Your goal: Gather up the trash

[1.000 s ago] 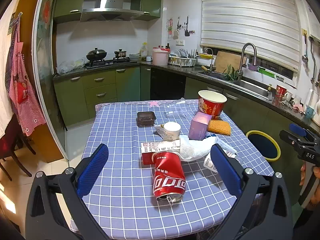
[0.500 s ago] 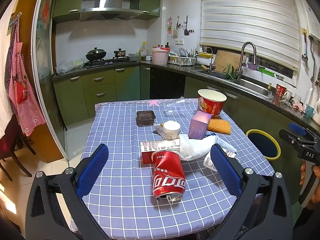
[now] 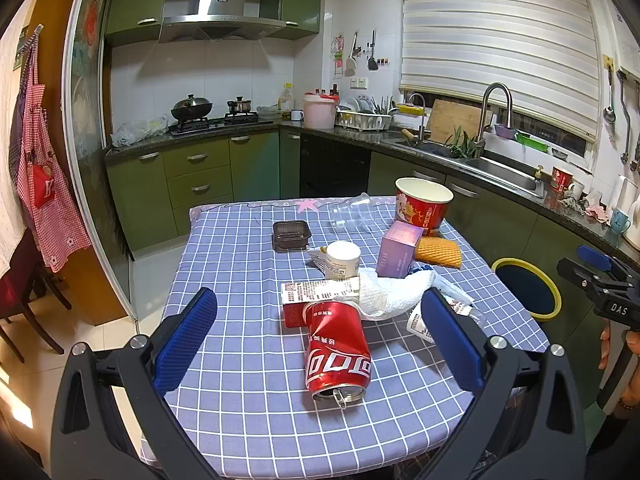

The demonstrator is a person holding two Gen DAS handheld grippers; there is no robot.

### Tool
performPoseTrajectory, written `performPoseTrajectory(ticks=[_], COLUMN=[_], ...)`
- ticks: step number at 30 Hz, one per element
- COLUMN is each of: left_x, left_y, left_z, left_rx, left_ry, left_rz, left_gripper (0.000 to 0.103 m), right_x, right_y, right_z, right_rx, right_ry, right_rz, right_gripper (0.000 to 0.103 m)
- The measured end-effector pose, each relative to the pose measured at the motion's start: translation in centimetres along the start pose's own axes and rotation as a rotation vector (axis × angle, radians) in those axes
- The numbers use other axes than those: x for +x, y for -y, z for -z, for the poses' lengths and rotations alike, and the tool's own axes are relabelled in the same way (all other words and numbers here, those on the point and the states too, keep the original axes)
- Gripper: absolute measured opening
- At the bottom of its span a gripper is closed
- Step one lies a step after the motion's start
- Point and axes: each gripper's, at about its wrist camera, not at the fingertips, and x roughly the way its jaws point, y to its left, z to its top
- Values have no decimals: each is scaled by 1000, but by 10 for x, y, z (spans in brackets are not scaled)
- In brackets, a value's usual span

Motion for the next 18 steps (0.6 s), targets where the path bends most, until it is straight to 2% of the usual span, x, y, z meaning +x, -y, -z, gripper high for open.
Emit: performPoseTrajectory(ticks=[18], left_x=[3], left_y=[1], left_z=[0], left_rx=[1], left_ry=[-6], left_rz=[12], left_gripper=[97], right_x=[4], right_y=[0], right_z=[4], right_rx=[1], right_ry=[-3], right_rz=[4], right_gripper=[99])
